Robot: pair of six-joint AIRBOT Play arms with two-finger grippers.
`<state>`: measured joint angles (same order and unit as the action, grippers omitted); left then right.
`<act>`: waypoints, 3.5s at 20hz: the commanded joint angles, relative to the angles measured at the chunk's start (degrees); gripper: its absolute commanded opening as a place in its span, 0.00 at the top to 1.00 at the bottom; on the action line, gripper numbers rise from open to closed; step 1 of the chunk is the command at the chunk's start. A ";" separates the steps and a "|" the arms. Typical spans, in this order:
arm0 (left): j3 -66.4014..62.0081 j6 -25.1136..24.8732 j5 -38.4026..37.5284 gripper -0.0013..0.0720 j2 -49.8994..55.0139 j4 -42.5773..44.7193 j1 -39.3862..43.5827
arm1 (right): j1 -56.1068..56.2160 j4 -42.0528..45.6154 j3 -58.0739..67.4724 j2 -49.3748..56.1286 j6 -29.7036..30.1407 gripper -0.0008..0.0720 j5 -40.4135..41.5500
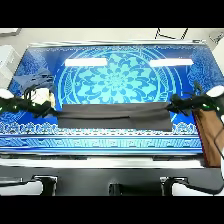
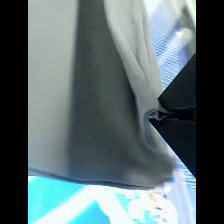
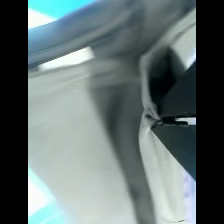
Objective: Fold the clothes and pants, and hang the long-sleeved shirts on hangers.
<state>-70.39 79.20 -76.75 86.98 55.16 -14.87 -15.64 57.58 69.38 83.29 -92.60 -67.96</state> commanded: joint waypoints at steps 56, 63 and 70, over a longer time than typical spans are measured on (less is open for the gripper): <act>-30.14 15.61 44.17 0.95 34.86 -42.07 65.22 | -2.62 -16.46 11.02 -20.20 3.08 0.93 -20.72; -34.64 17.40 32.92 0.96 35.87 -23.12 57.81 | -0.90 -17.81 11.02 -15.91 3.91 0.93 -16.44; -34.64 21.11 10.86 0.95 11.54 18.95 30.67 | 21.68 -21.97 11.02 0.92 4.55 0.93 -0.42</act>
<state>-104.95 99.53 -56.75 107.83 57.69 25.54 -2.33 38.28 80.36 77.62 -88.23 -76.42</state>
